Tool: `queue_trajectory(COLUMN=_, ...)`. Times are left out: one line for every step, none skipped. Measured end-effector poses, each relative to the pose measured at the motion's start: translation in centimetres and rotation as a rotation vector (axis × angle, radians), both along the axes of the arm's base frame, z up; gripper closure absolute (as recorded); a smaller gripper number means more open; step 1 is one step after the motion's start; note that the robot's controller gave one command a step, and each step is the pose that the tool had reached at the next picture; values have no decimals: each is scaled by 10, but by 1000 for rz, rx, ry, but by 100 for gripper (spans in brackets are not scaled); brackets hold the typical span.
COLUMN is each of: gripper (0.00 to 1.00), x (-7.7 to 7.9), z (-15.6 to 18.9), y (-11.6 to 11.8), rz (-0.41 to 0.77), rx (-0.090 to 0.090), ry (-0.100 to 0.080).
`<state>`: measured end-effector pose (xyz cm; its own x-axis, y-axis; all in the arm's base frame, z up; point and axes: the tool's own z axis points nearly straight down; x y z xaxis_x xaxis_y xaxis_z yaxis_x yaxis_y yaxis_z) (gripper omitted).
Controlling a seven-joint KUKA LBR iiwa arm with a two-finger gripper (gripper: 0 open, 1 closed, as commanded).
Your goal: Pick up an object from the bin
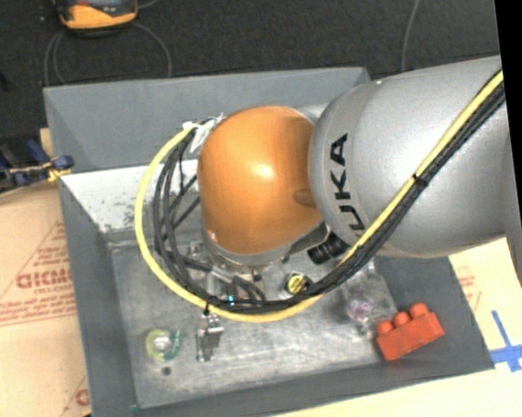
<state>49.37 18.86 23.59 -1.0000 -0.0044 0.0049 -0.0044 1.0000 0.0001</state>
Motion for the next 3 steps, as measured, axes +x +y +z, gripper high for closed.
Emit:
queue_trajectory(gripper=0, x=13, z=-164, y=37, rz=138, rx=3, ry=-13)
queue_trajectory(gripper=100, x=15, z=-160, y=38, rz=133, rx=6, ry=-19)
queue_trajectory(gripper=100, x=17, z=-23, y=23, rz=186, rx=2, ry=-16)
